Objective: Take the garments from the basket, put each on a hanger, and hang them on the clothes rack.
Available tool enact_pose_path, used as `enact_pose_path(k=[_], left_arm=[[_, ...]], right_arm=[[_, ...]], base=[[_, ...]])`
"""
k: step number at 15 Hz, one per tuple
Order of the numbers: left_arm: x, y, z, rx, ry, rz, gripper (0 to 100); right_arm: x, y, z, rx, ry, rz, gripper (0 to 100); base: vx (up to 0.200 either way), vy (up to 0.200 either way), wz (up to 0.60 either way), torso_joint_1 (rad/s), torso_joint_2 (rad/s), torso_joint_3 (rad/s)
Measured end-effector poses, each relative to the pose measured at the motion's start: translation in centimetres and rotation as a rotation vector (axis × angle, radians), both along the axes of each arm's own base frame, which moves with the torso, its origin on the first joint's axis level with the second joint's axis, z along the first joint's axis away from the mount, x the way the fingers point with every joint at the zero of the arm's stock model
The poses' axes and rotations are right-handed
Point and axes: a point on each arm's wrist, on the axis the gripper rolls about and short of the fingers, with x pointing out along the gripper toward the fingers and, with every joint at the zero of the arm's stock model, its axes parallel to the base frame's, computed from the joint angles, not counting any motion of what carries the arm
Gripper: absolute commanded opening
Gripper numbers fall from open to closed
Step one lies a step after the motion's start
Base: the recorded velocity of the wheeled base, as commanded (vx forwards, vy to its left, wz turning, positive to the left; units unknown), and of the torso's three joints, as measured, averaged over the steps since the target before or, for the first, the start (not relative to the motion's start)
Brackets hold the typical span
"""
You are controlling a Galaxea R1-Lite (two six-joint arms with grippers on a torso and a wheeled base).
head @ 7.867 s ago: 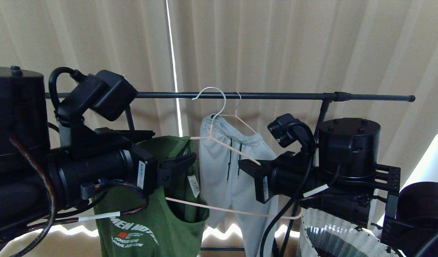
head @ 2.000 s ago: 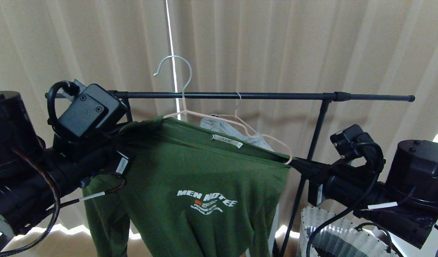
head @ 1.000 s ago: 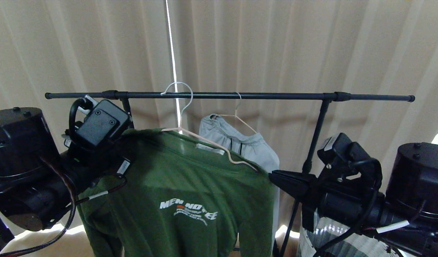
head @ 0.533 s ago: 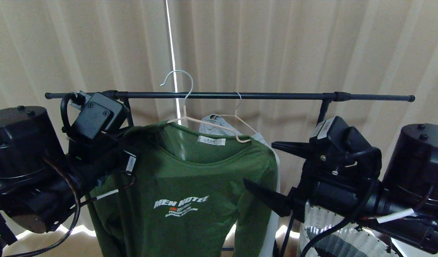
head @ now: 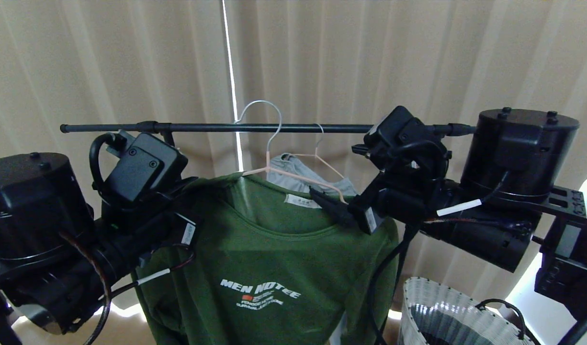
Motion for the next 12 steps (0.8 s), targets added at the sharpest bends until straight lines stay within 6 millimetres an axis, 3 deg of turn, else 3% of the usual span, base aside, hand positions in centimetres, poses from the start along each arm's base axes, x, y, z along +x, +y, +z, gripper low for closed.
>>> enact_pose_path(k=[4, 5, 12], left_arm=[[-1.3, -0.3, 0.5, -0.012, -0.021, -0.043, 0], [-1.6, -0.4, 0.6, -0.013, -0.027, -0.056, 0], [-1.9, -0.5, 0.8, -0.016, -0.034, -0.071, 0]], right_arm=[[0.9, -0.1, -0.6, -0.020, 0.009, -0.021, 100], [0.9, -0.1, -0.7, -0.022, 0.012, -0.022, 0], [0.8, -0.2, -0.8, -0.023, 0.013, -0.018, 0]], base=[[0.000, 0.000, 0.00, 0.000, 0.00, 0.000], [0.000, 0.000, 0.00, 0.000, 0.00, 0.000], [0.000, 0.000, 0.00, 0.000, 0.00, 0.000]])
